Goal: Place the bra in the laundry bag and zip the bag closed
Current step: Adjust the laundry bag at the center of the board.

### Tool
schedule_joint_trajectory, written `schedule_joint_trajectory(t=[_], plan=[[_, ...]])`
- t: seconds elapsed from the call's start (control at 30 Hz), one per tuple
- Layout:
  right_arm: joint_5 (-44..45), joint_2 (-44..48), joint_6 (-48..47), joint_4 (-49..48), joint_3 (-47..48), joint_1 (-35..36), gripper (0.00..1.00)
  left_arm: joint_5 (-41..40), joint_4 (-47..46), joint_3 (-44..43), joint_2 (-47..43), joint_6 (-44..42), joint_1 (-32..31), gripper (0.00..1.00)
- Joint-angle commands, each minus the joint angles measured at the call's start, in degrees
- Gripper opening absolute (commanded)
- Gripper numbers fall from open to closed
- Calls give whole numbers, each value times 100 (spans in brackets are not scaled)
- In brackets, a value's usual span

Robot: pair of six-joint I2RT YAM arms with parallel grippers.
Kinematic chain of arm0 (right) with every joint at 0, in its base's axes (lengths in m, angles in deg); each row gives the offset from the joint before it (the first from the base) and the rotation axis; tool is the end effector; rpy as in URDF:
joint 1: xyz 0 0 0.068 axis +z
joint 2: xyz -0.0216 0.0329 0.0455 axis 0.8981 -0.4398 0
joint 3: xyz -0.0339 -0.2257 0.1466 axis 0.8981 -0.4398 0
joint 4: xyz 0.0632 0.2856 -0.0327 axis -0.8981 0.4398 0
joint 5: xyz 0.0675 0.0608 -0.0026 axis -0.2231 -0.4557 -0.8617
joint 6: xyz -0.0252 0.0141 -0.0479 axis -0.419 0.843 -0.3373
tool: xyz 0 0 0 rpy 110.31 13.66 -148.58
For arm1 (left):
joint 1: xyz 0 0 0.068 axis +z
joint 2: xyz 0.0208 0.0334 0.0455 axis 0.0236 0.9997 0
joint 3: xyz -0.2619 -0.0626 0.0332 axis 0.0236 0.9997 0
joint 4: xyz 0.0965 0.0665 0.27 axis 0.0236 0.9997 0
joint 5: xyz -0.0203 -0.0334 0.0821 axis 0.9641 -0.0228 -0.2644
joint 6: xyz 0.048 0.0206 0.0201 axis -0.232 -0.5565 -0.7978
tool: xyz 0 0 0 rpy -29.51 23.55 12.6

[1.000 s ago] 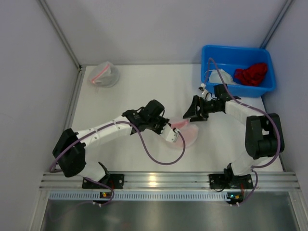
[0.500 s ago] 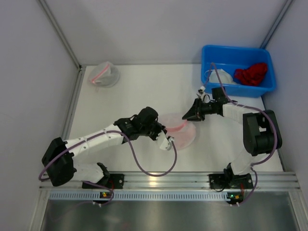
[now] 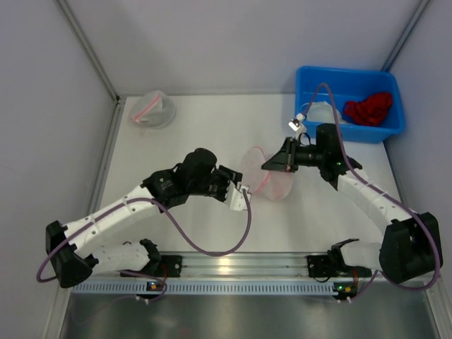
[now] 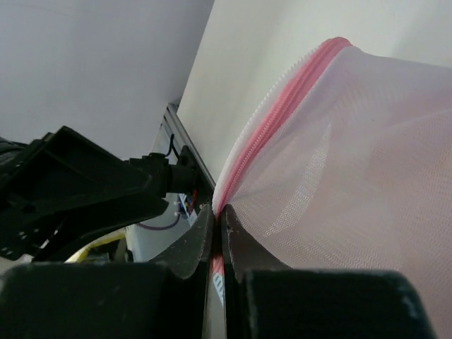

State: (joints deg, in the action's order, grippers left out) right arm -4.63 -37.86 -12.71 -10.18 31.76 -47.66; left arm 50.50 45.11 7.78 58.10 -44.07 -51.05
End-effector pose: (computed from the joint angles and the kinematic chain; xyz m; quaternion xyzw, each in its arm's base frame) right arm 0.2837 0.1148 0.2569 -0.0801 0.7922 0.5545 0.2420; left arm 0.1655 -0.2327 0.3100 0.7679 0.4410 -0.0985 0.4540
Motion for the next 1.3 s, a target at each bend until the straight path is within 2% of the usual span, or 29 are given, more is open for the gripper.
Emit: schedule_joint_trajectory(t=[0.0,0.13,0.27,0.43,0.63,0.73,0.87,0.97,1.03,1.27], plan=[[629,161,-202,168,101,387,0,549,320,-298,-50,430,-147,51],[929,82,-45,187,136,572,0,355,320,-491,248,-27,-428,50],[938,-102,210,81,162,590,0,-206,661,-964,766,-887,-797,46],[807,-261,649,-112,101,581,0,-383,1084,-1625,1479,-837,-912,42],[490,-709,1616,-1236,-654,353,0,-375,1014,-1318,1471,-1117,-921,46],[551,-744,1599,-1097,-550,344,0,-322,953,-1177,1462,-1442,-921,47],[455,-850,1906,-1166,-549,344,0,-357,769,-1194,1506,-1408,-921,47],[393,-876,2485,-1676,-821,335,0,-129,137,-704,1148,-1566,-921,48],[410,-876,2461,-1642,-849,335,0,-59,-364,-97,900,-1802,-921,49],[393,-824,2399,-1527,-769,344,0,-32,-918,526,584,-1988,-930,48]])
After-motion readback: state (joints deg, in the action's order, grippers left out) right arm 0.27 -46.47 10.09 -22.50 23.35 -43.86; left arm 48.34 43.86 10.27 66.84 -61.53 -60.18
